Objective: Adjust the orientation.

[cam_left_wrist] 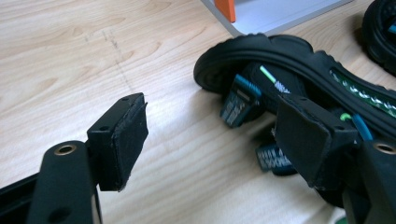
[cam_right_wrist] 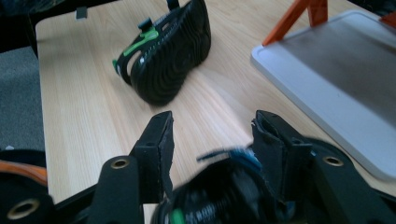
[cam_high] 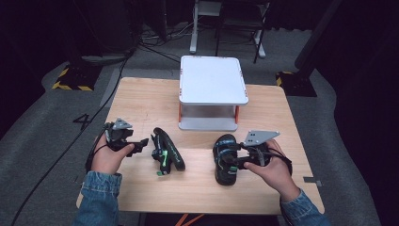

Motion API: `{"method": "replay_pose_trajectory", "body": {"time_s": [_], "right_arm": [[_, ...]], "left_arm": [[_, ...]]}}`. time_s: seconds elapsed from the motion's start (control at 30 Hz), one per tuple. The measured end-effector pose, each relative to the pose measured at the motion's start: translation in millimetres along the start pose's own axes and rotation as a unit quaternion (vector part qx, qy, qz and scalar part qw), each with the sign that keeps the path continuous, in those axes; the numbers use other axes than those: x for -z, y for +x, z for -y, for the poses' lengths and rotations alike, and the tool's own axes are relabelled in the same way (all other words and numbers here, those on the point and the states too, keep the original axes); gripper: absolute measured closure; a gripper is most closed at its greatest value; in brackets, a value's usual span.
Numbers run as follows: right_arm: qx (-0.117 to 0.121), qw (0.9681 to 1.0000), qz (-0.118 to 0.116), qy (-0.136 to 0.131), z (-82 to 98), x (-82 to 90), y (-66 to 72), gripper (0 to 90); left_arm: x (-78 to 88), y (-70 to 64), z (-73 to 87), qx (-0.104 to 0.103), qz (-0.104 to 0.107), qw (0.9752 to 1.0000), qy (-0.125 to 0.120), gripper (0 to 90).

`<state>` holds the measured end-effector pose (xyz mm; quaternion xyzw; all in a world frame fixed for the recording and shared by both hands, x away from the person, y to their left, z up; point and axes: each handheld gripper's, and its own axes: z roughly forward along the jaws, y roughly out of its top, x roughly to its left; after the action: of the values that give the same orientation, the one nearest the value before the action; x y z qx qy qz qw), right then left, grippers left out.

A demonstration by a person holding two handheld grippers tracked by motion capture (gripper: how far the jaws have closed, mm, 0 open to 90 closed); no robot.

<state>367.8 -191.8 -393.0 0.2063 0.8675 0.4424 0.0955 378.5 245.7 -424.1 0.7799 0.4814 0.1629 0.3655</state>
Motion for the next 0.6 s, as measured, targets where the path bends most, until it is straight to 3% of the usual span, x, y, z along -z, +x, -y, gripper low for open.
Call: {"method": "replay_pose_trajectory", "body": {"time_s": [0.23, 0.3, 0.33, 0.37, 0.43, 0.5, 0.6], "right_arm": [[0.011, 0.9998, -0.008, 0.014, -29.2, -39.9, 9.7, 45.8], [0.023, 0.9990, -0.011, 0.037, -40.5, -64.5, 16.1, 45.4], [0.023, 0.9990, -0.011, 0.037, -40.5, -64.5, 16.1, 45.4], [0.028, 0.9982, -0.018, 0.050, -47.5, -79.6, 22.4, 44.4], [0.030, 0.9978, -0.022, 0.056, -50.3, -85.5, 25.1, 44.4], [0.051, 0.9954, -0.029, 0.076, -62.1, -109.1, 37.1, 42.9], [0.069, 0.9935, -0.026, 0.087, -68.9, -123.6, 44.8, 42.8]], "left_arm": [[17.8, 7.0, 16.1, 0.016, -0.019, 0.9996, -0.011, 26.2], [21.3, 8.7, 19.5, 0.018, -0.021, 0.9995, -0.015, 26.2], [22.2, 9.2, 20.5, 0.019, -0.024, 0.9994, -0.016, 26.2], [23.2, 10.0, 22.3, 0.022, -0.024, 0.9993, -0.016, 26.3], [24.1, 11.4, 24.2, 0.023, -0.026, 0.9993, -0.015, 26.3], [24.7, 12.4, 25.1, 0.023, -0.028, 0.9992, -0.015, 26.3], [24.7, 11.7, 24.9, 0.024, -0.024, 0.9993, -0.016, 26.3]]}}
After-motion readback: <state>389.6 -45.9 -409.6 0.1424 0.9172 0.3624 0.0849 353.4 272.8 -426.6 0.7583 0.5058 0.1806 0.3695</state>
